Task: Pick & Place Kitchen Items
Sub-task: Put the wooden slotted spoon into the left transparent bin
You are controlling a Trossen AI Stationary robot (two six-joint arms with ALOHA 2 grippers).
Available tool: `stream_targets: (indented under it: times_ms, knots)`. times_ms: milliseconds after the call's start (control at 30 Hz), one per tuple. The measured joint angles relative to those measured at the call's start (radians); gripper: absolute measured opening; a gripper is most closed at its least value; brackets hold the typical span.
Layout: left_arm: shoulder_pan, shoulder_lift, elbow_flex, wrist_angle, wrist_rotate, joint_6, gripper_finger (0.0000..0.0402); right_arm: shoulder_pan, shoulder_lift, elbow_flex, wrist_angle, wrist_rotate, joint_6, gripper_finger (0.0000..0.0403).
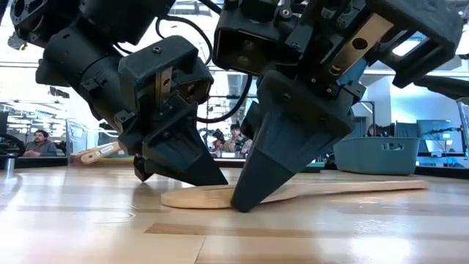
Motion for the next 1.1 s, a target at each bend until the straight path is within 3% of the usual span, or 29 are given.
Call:
stream_targets:
  times_ms: [1100]
  knots:
    - [0.0, 0.002, -0.002, -0.002, -0.009, -0.009, 0.0002, 0.002, -0.035, 0.002, 0.083, 0.156, -0.068, 0.0]
